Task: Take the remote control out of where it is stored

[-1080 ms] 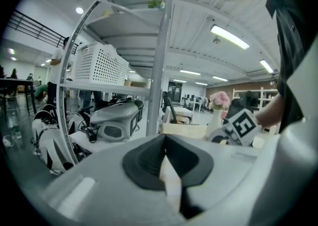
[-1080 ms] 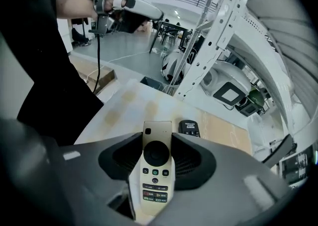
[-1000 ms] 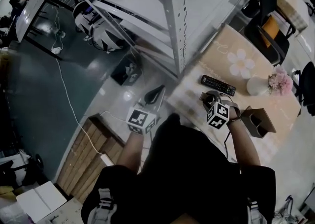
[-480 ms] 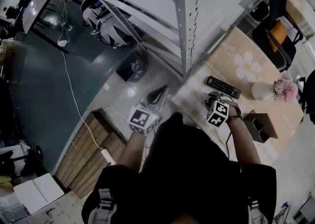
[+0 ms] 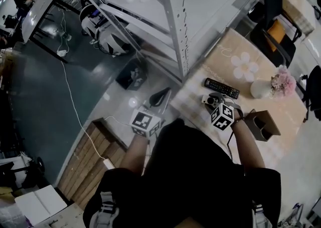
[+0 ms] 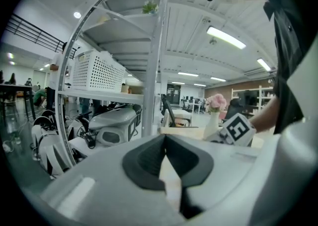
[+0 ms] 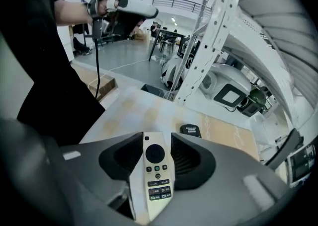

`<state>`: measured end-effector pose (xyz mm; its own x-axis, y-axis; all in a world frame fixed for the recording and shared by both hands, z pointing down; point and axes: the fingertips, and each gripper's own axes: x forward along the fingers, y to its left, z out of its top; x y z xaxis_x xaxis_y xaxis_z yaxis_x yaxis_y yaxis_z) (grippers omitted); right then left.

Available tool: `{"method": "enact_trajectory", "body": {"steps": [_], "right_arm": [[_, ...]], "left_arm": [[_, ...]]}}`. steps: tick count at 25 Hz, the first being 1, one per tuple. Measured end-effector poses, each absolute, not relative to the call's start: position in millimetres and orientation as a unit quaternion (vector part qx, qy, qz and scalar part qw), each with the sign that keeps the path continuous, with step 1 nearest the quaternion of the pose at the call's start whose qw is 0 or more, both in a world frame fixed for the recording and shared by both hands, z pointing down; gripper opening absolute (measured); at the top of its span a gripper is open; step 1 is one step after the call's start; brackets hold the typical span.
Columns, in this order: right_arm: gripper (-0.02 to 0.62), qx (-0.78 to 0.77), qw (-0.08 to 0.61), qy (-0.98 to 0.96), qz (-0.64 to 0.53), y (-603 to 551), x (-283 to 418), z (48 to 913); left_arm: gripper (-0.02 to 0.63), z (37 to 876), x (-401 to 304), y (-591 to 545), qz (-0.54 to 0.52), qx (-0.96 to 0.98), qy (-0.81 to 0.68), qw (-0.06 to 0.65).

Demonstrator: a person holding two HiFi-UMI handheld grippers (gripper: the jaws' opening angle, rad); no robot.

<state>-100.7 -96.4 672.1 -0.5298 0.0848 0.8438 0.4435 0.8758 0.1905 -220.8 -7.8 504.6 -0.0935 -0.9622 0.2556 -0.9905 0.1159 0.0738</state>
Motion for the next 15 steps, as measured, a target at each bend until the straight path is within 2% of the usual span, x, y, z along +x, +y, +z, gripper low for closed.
{"method": "enact_trajectory", "body": {"steps": [3,5,11,13,15], "right_arm": [[0.172,-0.128,0.426,-0.877,-0.182,-102,-95,646],[0.127,-0.105,0.396,-0.895,-0.174,-106,-87,626],[0.059,-0.029,0.322,-0.938,-0.126,-124,-39,578],[0.015,0.000,0.301,-0.947,-0.111,-131,-20,566],[0.006,0.023,0.288,-0.952,-0.102,-136,-2,556]], "left_arm": [[0.002,499,-207,-15,0.054,0.670,-0.732,0.111],[0.002,495,-196,-20,0.049,0.674,-0.730,0.105],[0.002,489,-155,-33,0.036,0.689,-0.718,0.094],[0.002,488,-141,-39,0.036,0.694,-0.713,0.091],[0.002,487,-132,-44,0.032,0.696,-0.711,0.090]]}}
